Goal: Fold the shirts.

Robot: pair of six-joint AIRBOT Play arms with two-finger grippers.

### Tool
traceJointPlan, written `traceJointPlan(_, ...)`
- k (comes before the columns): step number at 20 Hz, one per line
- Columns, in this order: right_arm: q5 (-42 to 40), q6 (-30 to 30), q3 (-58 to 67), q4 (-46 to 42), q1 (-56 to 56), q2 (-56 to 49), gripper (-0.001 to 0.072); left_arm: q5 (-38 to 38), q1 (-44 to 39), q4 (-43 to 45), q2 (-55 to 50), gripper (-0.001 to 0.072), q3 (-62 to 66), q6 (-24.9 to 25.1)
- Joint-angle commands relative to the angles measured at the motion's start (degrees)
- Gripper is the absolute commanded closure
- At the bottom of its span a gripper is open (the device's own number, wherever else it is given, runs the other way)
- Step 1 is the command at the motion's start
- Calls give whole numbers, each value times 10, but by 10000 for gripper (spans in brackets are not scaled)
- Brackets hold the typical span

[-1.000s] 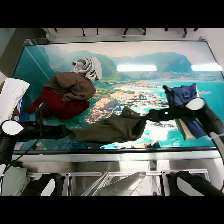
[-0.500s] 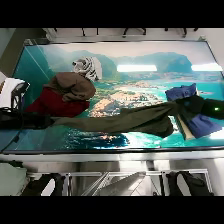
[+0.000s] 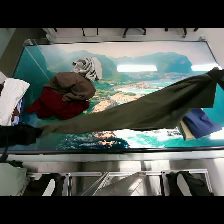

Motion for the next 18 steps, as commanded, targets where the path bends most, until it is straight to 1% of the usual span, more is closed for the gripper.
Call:
traceJointPlan(1, -58, -5, 19, 19, 45, -75, 681, -1, -1, 0, 41, 692, -93, -11)
traceJointPlan(3, -142, -26, 22, 18, 123, -148, 681, 31, -1, -2, 19, 692, -128, -2)
traceJointPlan(6, -244, -80, 36, -1, 244, -282, 681, 78, -1, -2, -40, 691, -146, 22)
traceJointPlan(7, -288, -97, 38, -1, 273, -329, 681, 87, -1, -2, -60, 692, -150, 28)
traceJointPlan(9, -357, -108, 49, 4, 314, -410, 680, 102, -1, 0, -99, 692, -159, 44)
traceJointPlan(11, -391, -109, 66, 13, 342, -472, 680, 116, -1, 3, -130, 692, -163, 52)
traceJointPlan(13, -395, -138, 82, 21, 356, -511, 679, 136, -1, 3, -153, 692, -162, 53)
traceJointPlan(14, -393, -132, 82, 20, 355, -518, 611, 145, -1, 2, -162, 692, -162, 53)
traceJointPlan(15, -382, -129, 82, 19, 348, -517, 253, 149, -1, 2, -170, 691, -162, 54)
traceJointPlan(16, -358, -129, 83, 19, 334, -510, 1, 150, -1, 2, -176, 692, -162, 54)
traceJointPlan(18, -237, -122, 87, 18, 280, -474, 11, 151, -1, 2, -182, 691, -162, 58)
